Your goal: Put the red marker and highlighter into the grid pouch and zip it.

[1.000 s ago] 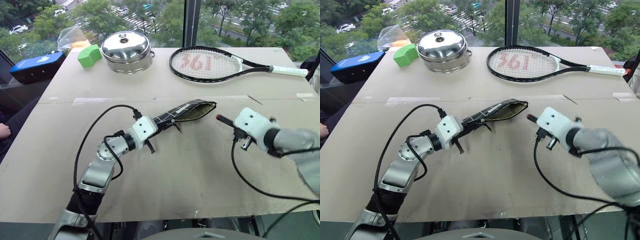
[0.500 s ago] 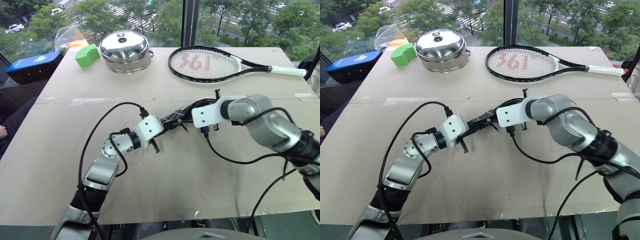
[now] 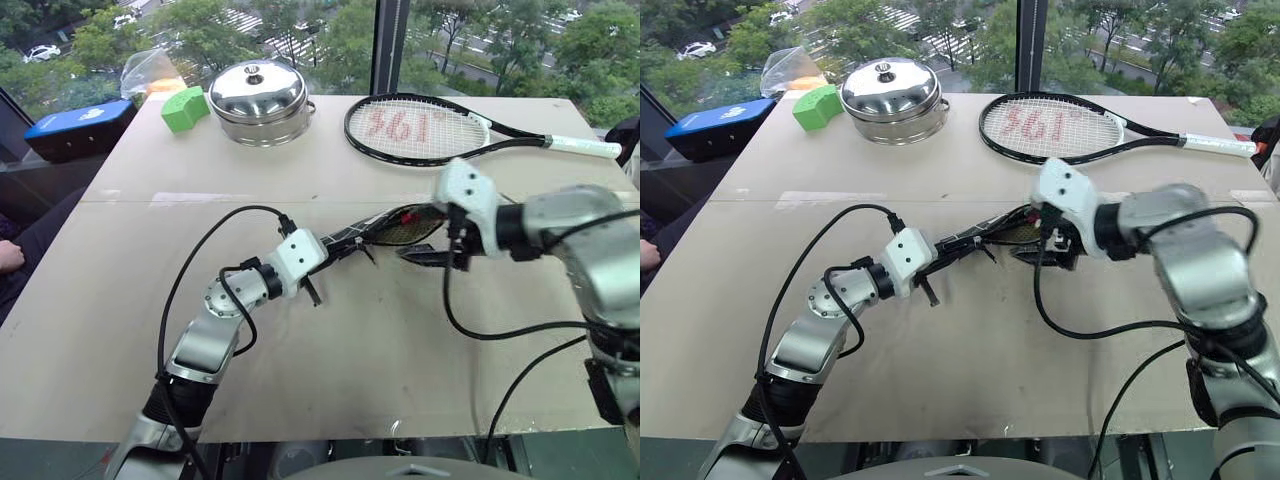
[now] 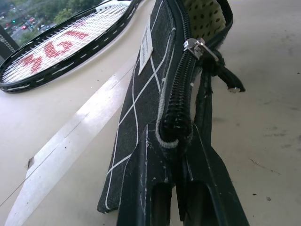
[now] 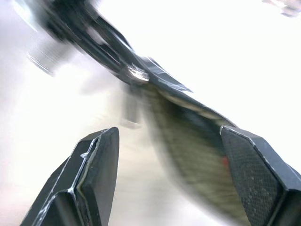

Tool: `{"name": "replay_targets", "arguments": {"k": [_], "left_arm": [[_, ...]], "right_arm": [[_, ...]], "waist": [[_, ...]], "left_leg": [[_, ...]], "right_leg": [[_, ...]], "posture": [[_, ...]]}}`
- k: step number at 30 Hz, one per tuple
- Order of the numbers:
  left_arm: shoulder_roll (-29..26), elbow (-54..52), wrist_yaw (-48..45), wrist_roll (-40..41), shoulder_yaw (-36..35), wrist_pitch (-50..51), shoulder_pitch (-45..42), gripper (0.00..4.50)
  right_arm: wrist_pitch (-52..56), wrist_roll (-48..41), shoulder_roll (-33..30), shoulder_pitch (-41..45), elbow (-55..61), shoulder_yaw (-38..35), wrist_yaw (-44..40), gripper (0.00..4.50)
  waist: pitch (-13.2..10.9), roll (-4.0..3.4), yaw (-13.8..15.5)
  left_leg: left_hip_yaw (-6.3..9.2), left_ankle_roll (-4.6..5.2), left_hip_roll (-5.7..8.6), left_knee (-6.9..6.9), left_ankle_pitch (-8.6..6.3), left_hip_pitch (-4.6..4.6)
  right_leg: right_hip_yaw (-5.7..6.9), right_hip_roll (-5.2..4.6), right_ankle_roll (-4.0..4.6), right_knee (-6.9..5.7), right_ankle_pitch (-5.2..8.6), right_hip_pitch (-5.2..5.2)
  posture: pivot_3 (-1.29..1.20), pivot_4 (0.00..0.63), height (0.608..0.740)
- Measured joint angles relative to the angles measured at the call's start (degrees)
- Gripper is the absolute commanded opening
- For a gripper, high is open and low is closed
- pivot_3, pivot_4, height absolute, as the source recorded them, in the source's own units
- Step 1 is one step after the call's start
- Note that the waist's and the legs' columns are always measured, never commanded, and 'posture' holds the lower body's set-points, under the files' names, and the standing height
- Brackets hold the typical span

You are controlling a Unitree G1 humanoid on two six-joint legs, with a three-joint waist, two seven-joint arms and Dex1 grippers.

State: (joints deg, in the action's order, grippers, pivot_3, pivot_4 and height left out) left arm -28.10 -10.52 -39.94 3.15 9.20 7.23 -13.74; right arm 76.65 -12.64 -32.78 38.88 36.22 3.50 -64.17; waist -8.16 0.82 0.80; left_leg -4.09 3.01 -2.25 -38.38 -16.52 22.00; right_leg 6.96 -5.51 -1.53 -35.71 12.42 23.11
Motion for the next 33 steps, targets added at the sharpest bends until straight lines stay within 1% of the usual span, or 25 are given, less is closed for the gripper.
{"name": "replay_targets", "arguments": {"k": [1,2,4,5,6,8,11,15,23,25,26,27,28,33], "left_arm": [[0.08,0.06,0.02,0.00,0.04,0.04,-0.28,0.00],[0.23,0.10,0.02,0.00,0.09,0.08,-0.63,0.00],[0.31,0.12,-0.01,0.15,0.14,0.11,-1.56,0.00],[0.29,0.12,-0.06,0.34,0.09,0.14,-1.81,0.00],[0.28,0.12,-0.06,0.35,0.08,0.15,-1.82,0.00],[0.26,0.13,-0.36,0.42,0.15,0.32,-1.86,0.00],[0.12,0.13,-0.83,0.48,0.22,0.48,-1.89,0.00],[0.04,0.13,-1.15,0.54,0.21,0.72,-1.91,0.00],[-0.11,0.00,-1.38,0.57,0.21,1.14,-1.90,0.00],[-0.12,-0.04,-1.46,0.57,0.21,1.20,-1.90,0.00],[-0.15,-0.09,-1.48,0.57,0.21,1.22,-1.89,0.00],[-0.18,-0.16,-1.49,0.57,0.21,1.26,-1.88,0.00],[-0.23,-0.19,-1.49,0.57,0.21,1.30,-1.87,0.00],[-0.36,-0.32,-1.50,0.57,0.21,1.52,-1.79,0.00]], "right_arm": [[7.03,-2.27,4.57,-1.46,2.31,-2.41,1.78,3.44],[9.86,-3.24,6.64,-2.28,3.28,-2.79,2.99,3.44],[14.46,-4.00,13.71,-6.38,4.98,-2.67,8.56,3.44],[15.13,-3.76,17.08,-8.57,4.93,-2.29,12.21,3.44],[15.17,-3.62,17.78,-8.90,4.90,-2.24,12.79,3.44],[13.71,-2.14,24.08,-10.36,2.54,-2.21,19.70,3.44],[10.06,-0.77,27.51,-10.38,-1.02,-2.16,26.39,3.44],[7.49,-1.19,30.09,-10.37,-3.59,-2.22,30.98,3.44],[3.19,-4.63,31.95,-10.20,-6.91,-3.62,34.69,3.44],[2.89,-5.59,32.96,-10.18,-7.57,-4.65,35.23,2.94],[2.91,-6.33,33.47,-10.17,-7.72,-5.10,35.59,2.84],[2.95,-7.25,33.92,-10.07,-7.79,-5.67,35.89,2.27],[3.05,-7.89,34.07,-9.89,-7.79,-5.92,36.12,1.83],[3.25,-10.01,34.68,-9.67,-7.93,-6.74,37.87,1.83]], "waist": [[0.00,-0.01,-0.14],[-0.02,-0.04,-0.13],[0.00,-0.04,-0.09],[-0.01,-0.06,-0.05],[0.00,-0.05,-0.03],[-0.01,-0.06,-0.10],[0.01,-0.02,0.02],[0.01,-0.03,-0.13],[0.01,-0.02,-0.16],[0.01,-0.03,-0.17],[0.01,-0.03,-0.17],[0.01,-0.03,-0.16],[0.01,-0.03,-0.16],[0.01,-0.03,-0.19]], "left_leg": [[0.00,0.00,0.00,0.02,0.00,0.00],[-0.01,0.00,0.00,0.02,0.00,0.01],[0.05,-0.01,0.01,0.01,0.01,0.01],[0.03,-0.02,0.04,0.02,0.01,0.02],[0.03,-0.02,0.07,0.02,0.02,0.01],[-0.04,-0.25,0.11,-0.02,0.15,0.03],[-0.06,-0.27,0.13,-0.02,0.17,0.03],[-0.06,-0.30,0.10,0.00,0.18,0.01],[-0.07,-0.33,0.08,0.01,0.20,-0.01],[-0.07,-0.33,0.07,0.02,0.20,-0.01],[-0.07,-0.33,0.07,0.02,0.20,-0.01],[-0.07,-0.33,0.07,0.03,0.20,-0.01],[-0.07,-0.33,0.07,0.03,0.20,-0.01],[-0.07,-0.31,0.06,0.03,0.19,-0.01]], "right_leg": [[-0.02,-0.03,0.05,-0.03,-0.03,0.02],[-0.01,-0.04,0.07,-0.07,-0.04,0.04],[0.01,-0.03,0.08,-0.12,-0.04,0.03],[0.05,0.00,0.07,-0.12,-0.05,0.04],[0.08,0.16,0.07,-0.14,-0.05,0.04],[0.02,0.23,0.05,-0.14,-0.05,0.04],[-0.05,0.31,0.03,-0.11,-0.04,0.03],[-0.08,0.42,0.02,-0.11,-0.04,0.04],[-0.10,0.46,0.02,-0.11,-0.03,0.04],[-0.10,0.46,0.02,-0.11,-0.03,0.04],[-0.10,0.46,0.02,-0.11,-0.03,0.04],[-0.10,0.46,0.02,-0.11,-0.03,0.04],[-0.10,0.46,0.02,-0.10,-0.03,0.04],[-0.10,0.46,0.02,-0.10,-0.03,0.04]], "posture": [[0.00,0.150,0.740],[0.00,0.150,0.740],[0.00,0.150,0.740],[0.00,0.150,0.740],[0.00,0.150,0.740],[0.00,0.150,0.740],[0.00,0.150,0.740],[0.00,0.150,0.740],[0.00,0.150,0.740],[0.00,0.150,0.740],[0.00,0.150,0.740],[0.00,0.150,0.740],[0.00,0.150,0.740],[0.00,0.150,0.740]]}}
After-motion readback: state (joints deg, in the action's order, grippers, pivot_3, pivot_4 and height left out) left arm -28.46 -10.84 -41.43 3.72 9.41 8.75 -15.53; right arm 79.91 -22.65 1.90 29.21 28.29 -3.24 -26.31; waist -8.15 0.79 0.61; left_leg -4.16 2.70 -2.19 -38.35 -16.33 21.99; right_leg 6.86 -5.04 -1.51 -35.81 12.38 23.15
